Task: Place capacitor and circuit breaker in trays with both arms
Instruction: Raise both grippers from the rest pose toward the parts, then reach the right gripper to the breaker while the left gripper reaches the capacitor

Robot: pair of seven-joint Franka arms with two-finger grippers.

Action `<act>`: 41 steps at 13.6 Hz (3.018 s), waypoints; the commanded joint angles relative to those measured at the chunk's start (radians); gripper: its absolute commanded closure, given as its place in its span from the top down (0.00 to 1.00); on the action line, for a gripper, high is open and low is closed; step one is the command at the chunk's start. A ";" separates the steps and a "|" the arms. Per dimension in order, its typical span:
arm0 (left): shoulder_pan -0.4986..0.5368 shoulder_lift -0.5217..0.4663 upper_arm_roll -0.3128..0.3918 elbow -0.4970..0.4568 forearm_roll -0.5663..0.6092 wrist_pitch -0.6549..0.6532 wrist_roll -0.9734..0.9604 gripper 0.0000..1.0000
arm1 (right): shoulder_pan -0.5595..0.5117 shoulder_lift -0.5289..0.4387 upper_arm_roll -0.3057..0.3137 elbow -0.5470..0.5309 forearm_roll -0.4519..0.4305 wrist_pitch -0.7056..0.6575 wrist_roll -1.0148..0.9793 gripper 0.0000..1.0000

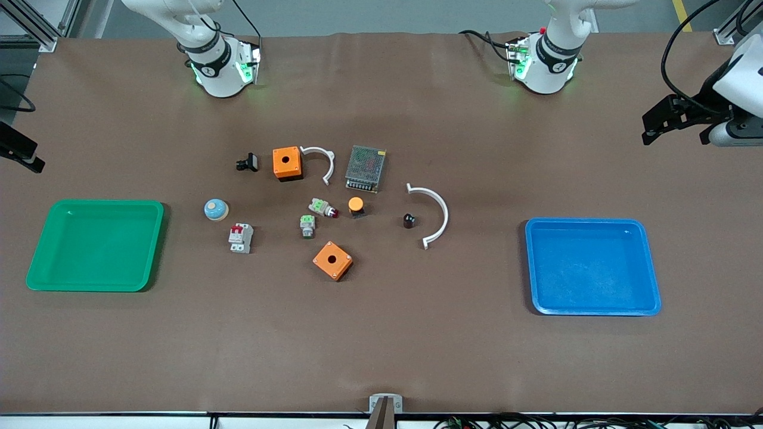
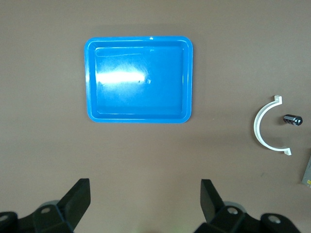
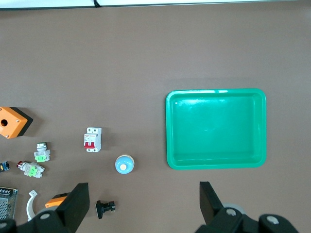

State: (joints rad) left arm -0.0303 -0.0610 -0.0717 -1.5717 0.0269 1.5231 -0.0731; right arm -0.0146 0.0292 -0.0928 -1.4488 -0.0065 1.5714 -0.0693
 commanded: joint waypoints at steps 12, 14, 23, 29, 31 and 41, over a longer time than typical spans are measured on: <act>-0.040 0.070 -0.020 0.038 -0.012 0.000 -0.011 1.00 | 0.064 0.069 0.001 0.021 0.002 -0.013 0.016 1.00; -0.051 0.093 -0.022 0.039 -0.009 0.000 -0.046 1.00 | 0.073 0.084 0.001 0.021 0.002 -0.013 0.016 1.00; -0.183 0.205 -0.028 0.061 -0.022 0.087 -0.313 1.00 | 0.134 0.196 0.001 0.019 0.000 -0.019 0.014 1.00; -0.322 0.345 -0.030 0.061 -0.039 0.207 -0.578 1.00 | 0.174 0.313 0.001 0.022 -0.007 -0.013 -0.003 1.00; -0.365 0.397 -0.031 0.059 -0.039 0.279 -0.667 1.00 | 0.182 0.336 0.001 0.021 0.002 -0.010 0.008 1.00; -0.534 0.589 -0.030 -0.037 -0.033 0.601 -1.031 0.88 | 0.219 0.356 0.002 -0.327 0.100 0.445 0.091 0.99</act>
State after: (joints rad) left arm -0.5347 0.5114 -0.1076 -1.5945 0.0019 2.0840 -1.0353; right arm 0.2003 0.4037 -0.0866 -1.6771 0.0742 1.9132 0.0053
